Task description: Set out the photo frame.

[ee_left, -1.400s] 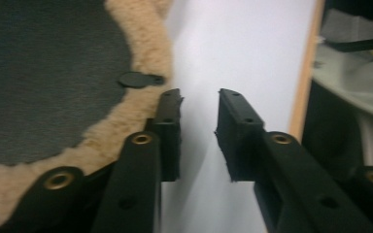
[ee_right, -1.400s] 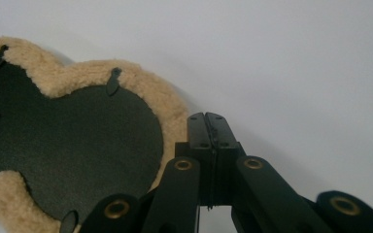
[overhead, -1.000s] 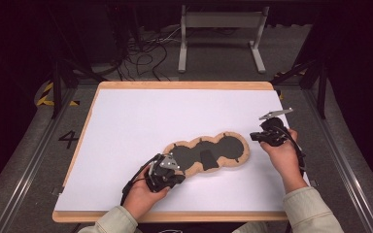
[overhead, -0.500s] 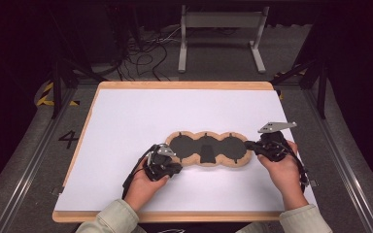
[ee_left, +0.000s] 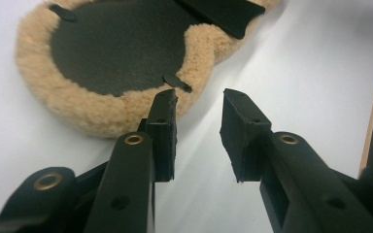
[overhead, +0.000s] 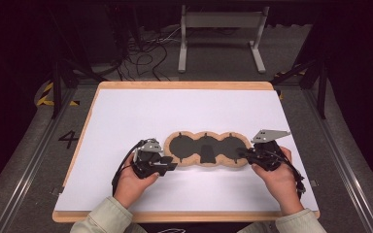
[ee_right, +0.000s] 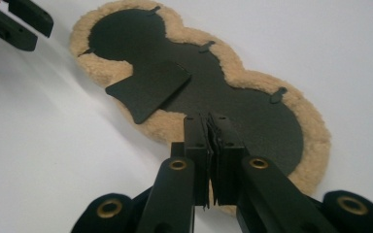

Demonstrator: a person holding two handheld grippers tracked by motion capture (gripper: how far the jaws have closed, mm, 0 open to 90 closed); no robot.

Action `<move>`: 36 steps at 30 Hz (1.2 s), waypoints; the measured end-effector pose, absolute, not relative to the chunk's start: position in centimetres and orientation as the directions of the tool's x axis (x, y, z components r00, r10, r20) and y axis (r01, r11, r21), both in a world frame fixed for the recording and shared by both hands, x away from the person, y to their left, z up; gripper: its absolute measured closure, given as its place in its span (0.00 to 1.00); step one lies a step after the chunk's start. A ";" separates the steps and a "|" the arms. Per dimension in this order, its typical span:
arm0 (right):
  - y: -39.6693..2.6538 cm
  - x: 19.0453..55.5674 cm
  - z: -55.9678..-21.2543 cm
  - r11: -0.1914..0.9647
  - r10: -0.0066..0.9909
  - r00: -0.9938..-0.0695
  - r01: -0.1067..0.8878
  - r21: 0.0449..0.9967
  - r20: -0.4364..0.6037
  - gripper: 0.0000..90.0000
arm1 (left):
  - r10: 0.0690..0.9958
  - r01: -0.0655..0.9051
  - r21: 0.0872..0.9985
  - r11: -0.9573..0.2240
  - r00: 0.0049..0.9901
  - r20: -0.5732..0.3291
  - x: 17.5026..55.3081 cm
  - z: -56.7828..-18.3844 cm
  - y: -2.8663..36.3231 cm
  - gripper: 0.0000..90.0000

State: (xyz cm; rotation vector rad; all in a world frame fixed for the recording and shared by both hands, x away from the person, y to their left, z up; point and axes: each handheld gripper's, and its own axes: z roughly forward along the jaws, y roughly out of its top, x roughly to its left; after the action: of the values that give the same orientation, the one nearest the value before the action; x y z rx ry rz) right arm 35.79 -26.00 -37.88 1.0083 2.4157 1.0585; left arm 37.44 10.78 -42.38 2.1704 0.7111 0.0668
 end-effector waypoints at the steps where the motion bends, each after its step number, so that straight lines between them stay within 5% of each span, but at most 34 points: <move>1: -25.8 35.7 -37.9 0.480 0.710 -0.704 0.475 0.738 -0.008 0.97 | 0.509 0.462 0.733 -0.499 0.841 -0.183 37.5 -42.3 10.9 0.72; 36: -20.6 36.8 -43.4 0.601 0.612 -0.789 0.515 0.611 0.063 1.00 | 0.588 0.514 0.751 -0.415 0.781 -0.210 38.2 -42.3 14.1 0.65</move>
State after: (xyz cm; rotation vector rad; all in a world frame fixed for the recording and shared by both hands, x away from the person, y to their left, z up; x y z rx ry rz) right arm 36.84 -20.62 -43.38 0.9467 2.6717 0.9458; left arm 38.19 14.15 -42.31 2.0957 0.8182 0.1066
